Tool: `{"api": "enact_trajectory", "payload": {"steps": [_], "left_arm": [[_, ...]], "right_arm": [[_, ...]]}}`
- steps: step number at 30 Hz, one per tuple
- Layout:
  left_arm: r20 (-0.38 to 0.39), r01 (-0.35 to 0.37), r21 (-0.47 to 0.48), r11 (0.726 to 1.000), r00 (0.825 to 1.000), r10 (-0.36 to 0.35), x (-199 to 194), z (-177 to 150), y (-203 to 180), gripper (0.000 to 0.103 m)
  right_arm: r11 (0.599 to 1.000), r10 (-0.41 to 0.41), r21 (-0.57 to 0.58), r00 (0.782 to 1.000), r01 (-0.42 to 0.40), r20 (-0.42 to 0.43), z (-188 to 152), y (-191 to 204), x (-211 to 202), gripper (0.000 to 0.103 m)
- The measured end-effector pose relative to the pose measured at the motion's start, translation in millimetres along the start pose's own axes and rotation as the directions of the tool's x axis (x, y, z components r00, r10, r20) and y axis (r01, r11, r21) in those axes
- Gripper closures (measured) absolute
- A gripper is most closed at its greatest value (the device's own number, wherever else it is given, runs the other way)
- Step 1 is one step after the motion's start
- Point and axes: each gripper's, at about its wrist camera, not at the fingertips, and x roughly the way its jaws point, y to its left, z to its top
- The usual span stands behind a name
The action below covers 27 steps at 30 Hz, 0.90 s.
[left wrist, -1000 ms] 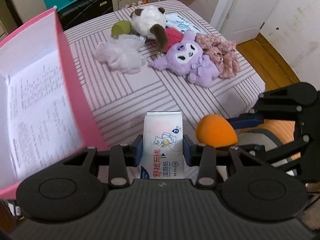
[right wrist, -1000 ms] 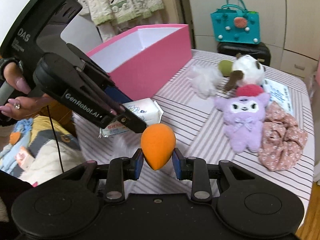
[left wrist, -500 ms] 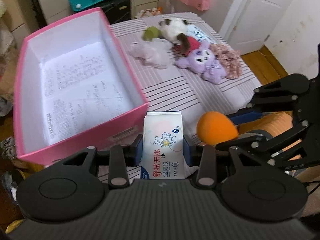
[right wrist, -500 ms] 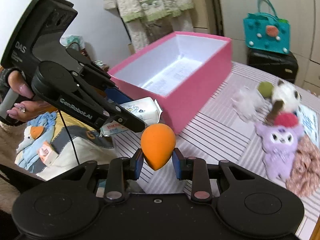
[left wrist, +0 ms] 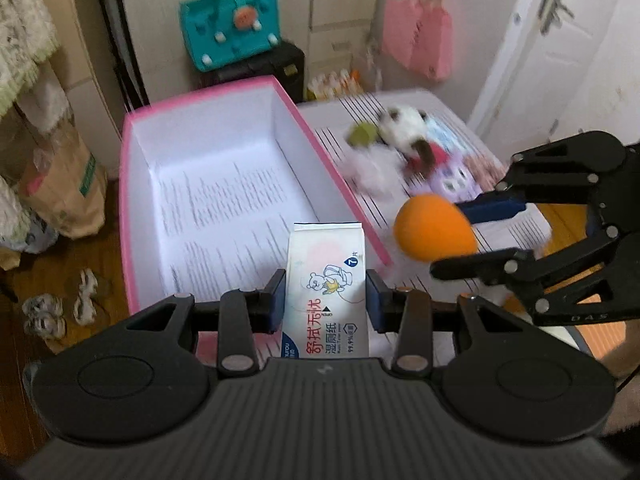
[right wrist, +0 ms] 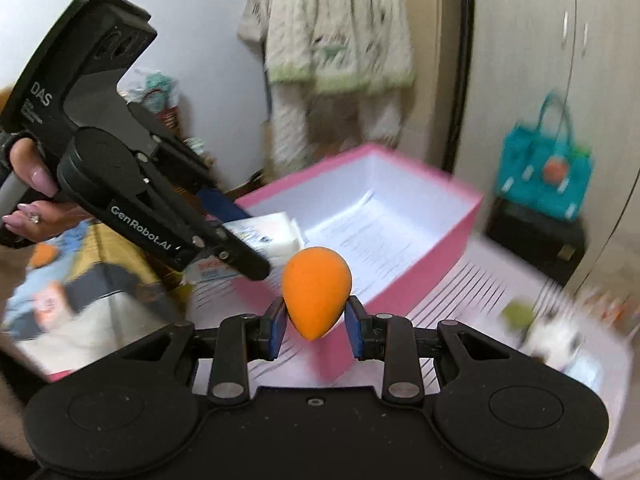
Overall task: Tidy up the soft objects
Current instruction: 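Carry the wipes pack in the left gripper while the right carries the sponge into the box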
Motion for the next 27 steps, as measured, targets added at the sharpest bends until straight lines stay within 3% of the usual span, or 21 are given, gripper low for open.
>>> {"api": "enact_trajectory", "payload": {"steps": [7, 11, 14, 18, 27], "left_arm": [[0.084, 0.006, -0.066, 0.998, 0.996, 0.000, 30, 34, 51, 0.064], [0.082, -0.051, -0.103, 0.993, 0.995, 0.060, 66, 59, 80, 0.064], [0.061, -0.066, -0.150, 0.986, 0.995, 0.076, 92, 79, 102, 0.064], [0.000, -0.056, -0.217, 0.975, 0.998, 0.057, 122, 99, 123, 0.064], [-0.066, -0.127, -0.252, 0.959, 0.991, 0.114, 164, 123, 142, 0.064]], "right_arm": [[0.995, -0.073, -0.059, 0.995, 0.077, 0.071, 31, -26, 47, 0.068], [0.980, -0.129, -0.142, 0.989, 0.138, 0.069, 52, -34, 89, 0.068], [0.987, -0.078, -0.140, 0.997, 0.074, -0.022, 66, -52, 124, 0.068], [0.985, -0.094, -0.154, 0.989, 0.076, -0.113, 78, -71, 162, 0.068], [0.954, -0.131, -0.297, 0.952, 0.044, -0.278, 86, -75, 203, 0.068]]}}
